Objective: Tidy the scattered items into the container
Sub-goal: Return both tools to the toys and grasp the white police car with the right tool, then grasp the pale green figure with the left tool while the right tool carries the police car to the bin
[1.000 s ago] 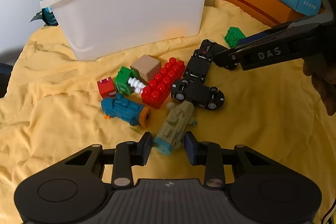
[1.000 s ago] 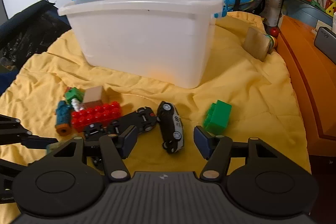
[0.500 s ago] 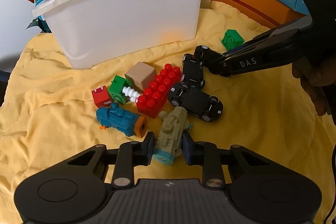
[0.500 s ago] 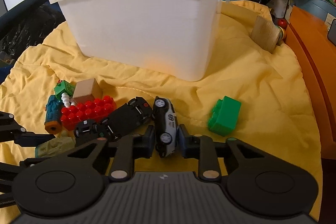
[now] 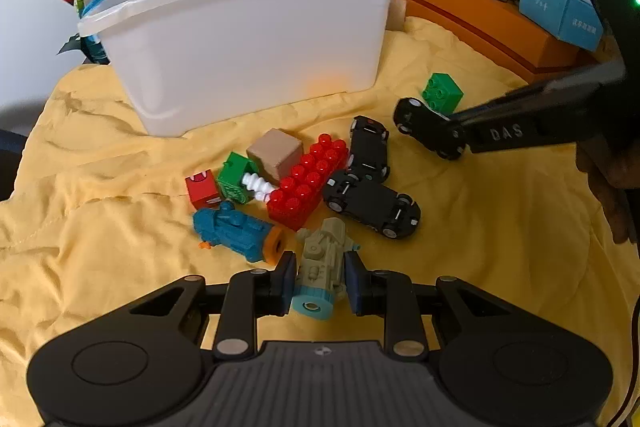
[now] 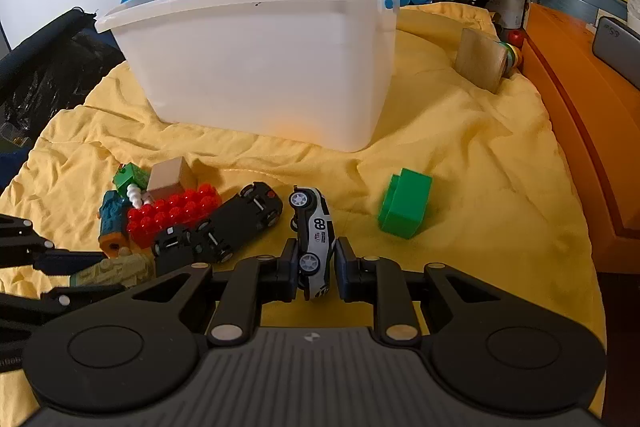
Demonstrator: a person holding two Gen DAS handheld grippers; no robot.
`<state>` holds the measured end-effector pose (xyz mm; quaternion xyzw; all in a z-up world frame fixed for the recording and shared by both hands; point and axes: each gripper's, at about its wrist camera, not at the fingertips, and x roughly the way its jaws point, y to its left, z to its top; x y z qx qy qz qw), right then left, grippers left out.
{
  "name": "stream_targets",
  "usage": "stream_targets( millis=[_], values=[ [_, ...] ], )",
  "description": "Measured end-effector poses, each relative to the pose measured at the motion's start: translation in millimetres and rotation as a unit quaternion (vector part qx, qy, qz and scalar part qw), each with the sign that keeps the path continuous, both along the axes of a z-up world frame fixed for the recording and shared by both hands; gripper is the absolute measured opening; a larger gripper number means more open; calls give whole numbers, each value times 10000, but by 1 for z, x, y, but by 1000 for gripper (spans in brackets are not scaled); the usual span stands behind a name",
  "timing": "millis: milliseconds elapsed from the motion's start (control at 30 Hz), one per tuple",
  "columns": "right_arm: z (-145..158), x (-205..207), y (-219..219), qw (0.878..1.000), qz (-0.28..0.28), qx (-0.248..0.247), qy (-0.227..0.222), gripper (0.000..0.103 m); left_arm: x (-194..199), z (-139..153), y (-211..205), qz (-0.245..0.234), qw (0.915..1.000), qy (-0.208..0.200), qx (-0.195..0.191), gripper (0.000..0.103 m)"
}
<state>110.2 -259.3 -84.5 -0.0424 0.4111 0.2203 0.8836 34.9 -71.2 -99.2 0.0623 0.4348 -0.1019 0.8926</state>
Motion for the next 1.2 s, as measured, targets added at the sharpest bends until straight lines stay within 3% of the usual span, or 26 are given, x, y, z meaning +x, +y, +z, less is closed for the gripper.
stream_targets(
  millis=[200,433,533,600,700,833,900,967,1200],
  values=[
    [4,-9,-1,9999,-51,130,12,21,-1,8,7,88,9999,-70,-32,29],
    [35,-21,4,9986,17,438,-300,21,1,44,24,287,9984,-446,-192,24],
    [42,-23,10,9983,100,424,-387,21,3,43,28,278,9987,-419,-106,24],
    [40,-25,11,9984,122,414,-362,21,2,28,31,251,9996,-129,-82,27],
    [34,-28,12,9988,77,420,-240,21,-3,3,31,335,9989,300,129,50],
    [30,-33,13,9989,78,437,-171,21,-16,-11,30,291,9987,341,238,54],
    [30,-34,13,9989,92,433,-168,21,-18,-10,31,239,9989,318,242,53],
    [30,-34,14,9989,85,437,-157,21,-20,-9,30,130,9993,267,227,41],
    [32,-35,18,9987,113,458,-186,21,-29,2,27,46,9997,105,207,41]
  ],
)
